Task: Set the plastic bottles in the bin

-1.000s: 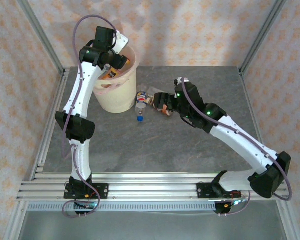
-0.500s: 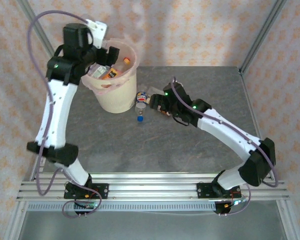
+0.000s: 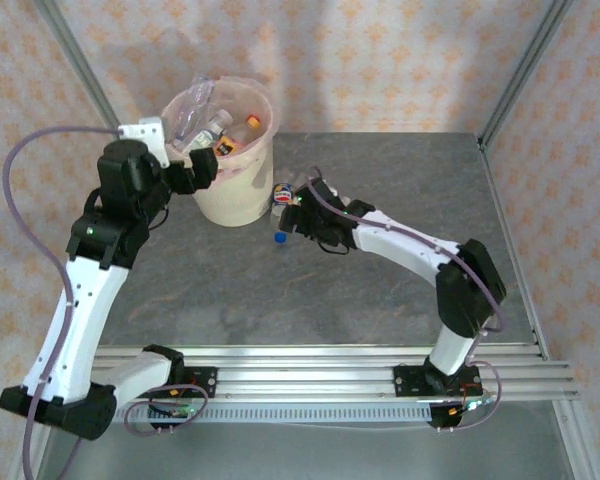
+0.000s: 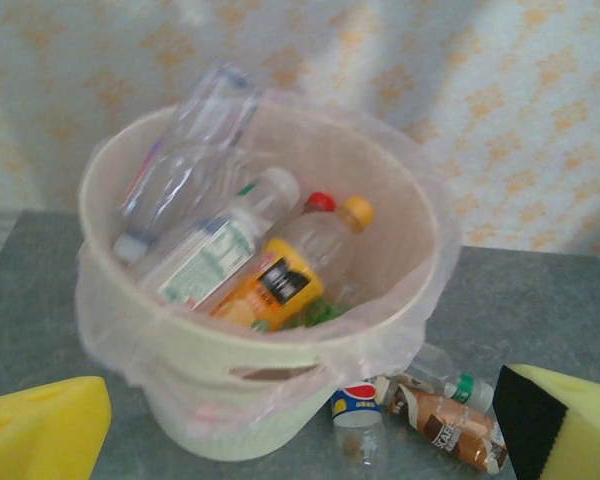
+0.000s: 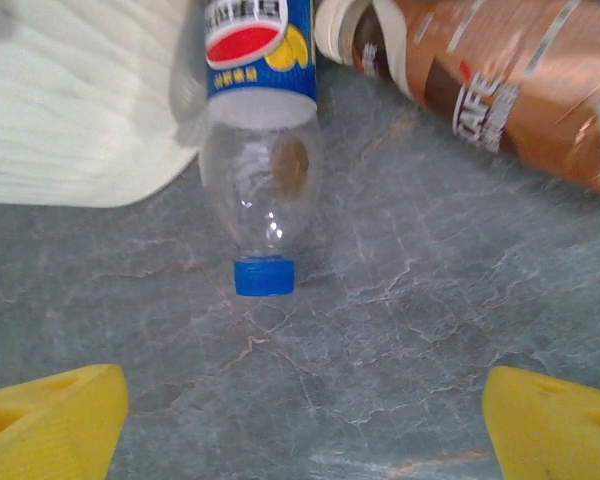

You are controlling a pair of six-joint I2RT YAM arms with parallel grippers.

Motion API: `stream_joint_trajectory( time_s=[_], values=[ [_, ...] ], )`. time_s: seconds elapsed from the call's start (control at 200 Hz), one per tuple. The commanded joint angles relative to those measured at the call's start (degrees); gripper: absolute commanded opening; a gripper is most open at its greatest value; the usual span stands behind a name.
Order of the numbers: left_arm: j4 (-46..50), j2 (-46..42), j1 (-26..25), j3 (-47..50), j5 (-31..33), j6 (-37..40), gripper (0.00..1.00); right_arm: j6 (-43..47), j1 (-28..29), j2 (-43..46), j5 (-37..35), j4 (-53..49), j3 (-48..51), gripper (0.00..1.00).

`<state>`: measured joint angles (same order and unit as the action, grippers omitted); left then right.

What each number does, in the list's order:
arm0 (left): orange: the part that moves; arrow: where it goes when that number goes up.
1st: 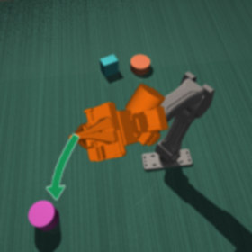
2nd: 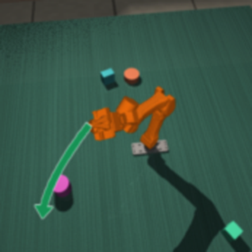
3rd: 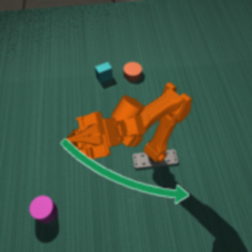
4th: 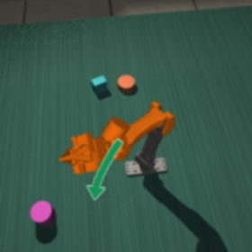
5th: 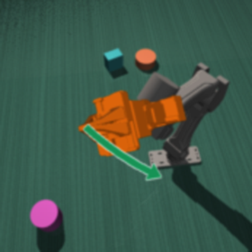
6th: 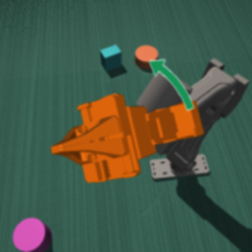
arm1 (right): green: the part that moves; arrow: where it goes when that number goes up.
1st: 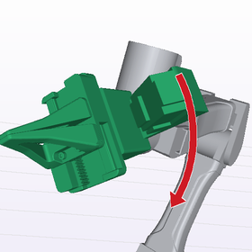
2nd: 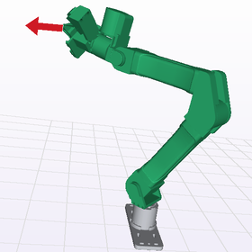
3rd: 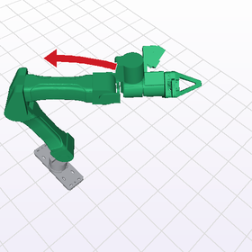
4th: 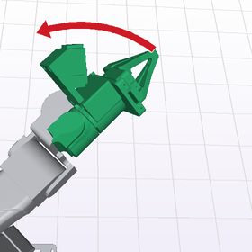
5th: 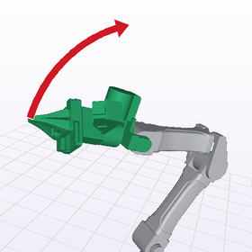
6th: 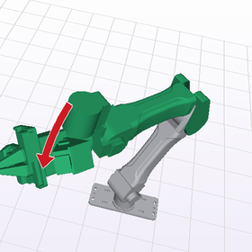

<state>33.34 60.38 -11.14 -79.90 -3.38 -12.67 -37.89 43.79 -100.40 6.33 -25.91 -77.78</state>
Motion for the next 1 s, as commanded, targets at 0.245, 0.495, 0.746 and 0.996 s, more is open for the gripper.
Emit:
stream_joint_trajectory(
  time_s=[0.245,0.495,0.746,0.996],
  values=[
    [-7.0,-6.1,0.3,5.2,7.0,-6.3,1.00,-0.7,1.8,-12.3,3.5,3.9,-6.7,0.84],
    [-6.7,-6.1,0.3,6.0,8.5,-6.2,1.00,-0.8,1.9,-17.7,1.1,4.1,-9.9,0.72],
    [-6.5,-5.6,0.4,6.0,9.4,-6.0,1.00,-0.7,1.9,-21.1,-0.8,4.6,-11.9,0.61],
    [-6.3,-5.5,0.4,6.0,9.1,-5.8,1.00,-0.3,1.9,-23.1,-1.2,5.3,-13.6,0.55]
  ],
)
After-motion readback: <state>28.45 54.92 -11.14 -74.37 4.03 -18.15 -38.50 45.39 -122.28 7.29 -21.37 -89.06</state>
